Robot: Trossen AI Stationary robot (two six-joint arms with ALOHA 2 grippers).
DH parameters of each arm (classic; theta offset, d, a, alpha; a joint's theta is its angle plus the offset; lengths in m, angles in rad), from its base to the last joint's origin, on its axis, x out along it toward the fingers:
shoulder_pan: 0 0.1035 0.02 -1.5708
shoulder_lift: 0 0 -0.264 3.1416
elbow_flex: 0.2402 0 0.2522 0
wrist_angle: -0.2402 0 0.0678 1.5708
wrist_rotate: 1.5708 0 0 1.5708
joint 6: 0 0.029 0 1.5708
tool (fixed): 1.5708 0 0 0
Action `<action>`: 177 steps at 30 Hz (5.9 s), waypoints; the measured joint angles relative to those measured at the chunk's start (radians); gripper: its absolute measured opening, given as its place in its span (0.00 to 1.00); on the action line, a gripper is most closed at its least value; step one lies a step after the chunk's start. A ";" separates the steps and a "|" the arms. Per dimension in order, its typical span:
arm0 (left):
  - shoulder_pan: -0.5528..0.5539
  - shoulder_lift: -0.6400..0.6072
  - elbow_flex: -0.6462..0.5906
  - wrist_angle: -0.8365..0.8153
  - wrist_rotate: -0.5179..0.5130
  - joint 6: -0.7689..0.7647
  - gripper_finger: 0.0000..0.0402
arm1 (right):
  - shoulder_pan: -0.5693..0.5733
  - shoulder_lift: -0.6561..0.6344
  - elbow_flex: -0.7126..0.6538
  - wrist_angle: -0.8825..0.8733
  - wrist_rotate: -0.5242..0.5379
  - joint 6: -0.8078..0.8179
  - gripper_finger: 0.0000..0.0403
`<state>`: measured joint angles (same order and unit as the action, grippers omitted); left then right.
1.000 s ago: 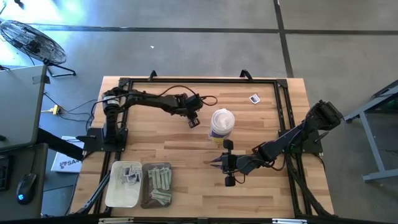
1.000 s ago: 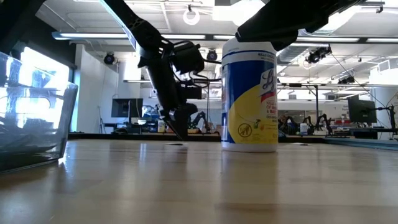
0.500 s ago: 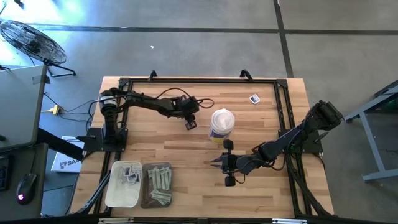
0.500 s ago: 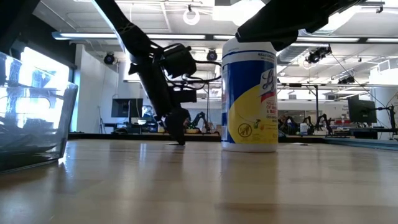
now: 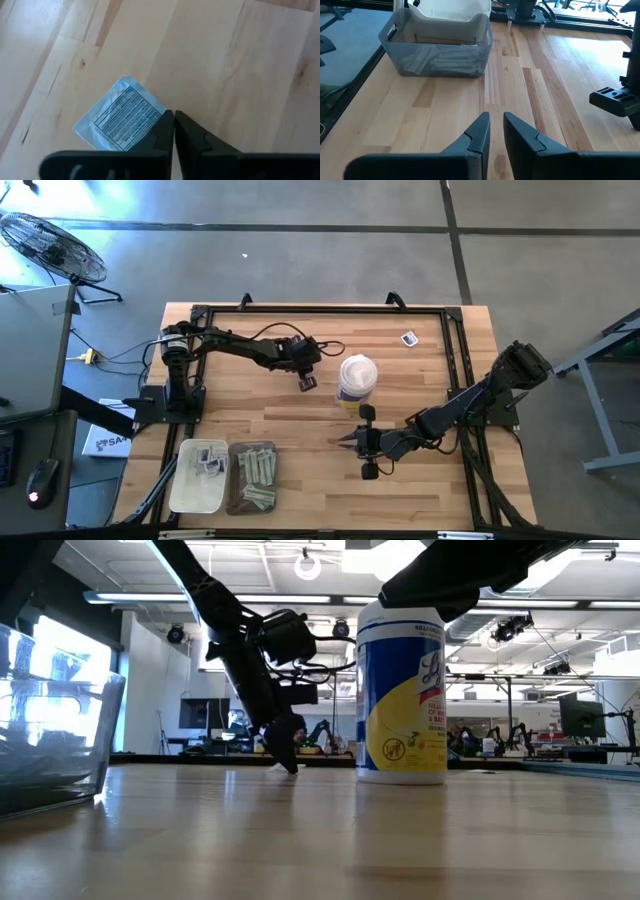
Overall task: Pick & Place First Aid Supplies
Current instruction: Put the alcohol pad into the white bin
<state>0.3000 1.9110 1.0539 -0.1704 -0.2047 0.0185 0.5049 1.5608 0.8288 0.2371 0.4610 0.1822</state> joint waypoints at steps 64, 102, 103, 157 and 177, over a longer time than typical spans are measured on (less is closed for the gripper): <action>-0.830 -0.699 0.000 -0.730 0.162 -0.793 0.00 | -0.002 0.000 0.000 -0.006 0.003 -0.004 0.12; -1.243 -0.598 -0.001 -1.022 -0.055 -1.336 0.30 | -0.020 -0.267 0.000 -0.491 0.154 0.130 0.11; -1.243 -0.612 -0.002 -1.020 -0.124 -1.309 0.30 | -0.020 -0.298 0.000 -0.504 0.151 0.130 0.10; -1.242 -0.645 -0.001 -0.974 -0.875 -0.940 0.30 | -1.384 -0.063 0.000 -0.853 -0.397 0.202 0.28; -1.242 -0.645 -0.001 -0.887 -0.886 -0.940 0.30 | -1.377 0.076 0.001 -0.837 -0.355 0.130 0.29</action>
<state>-0.9421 1.2655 1.0527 -1.0572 -1.0905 -0.9214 -0.8722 1.6367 0.8299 -0.6003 0.1057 0.3119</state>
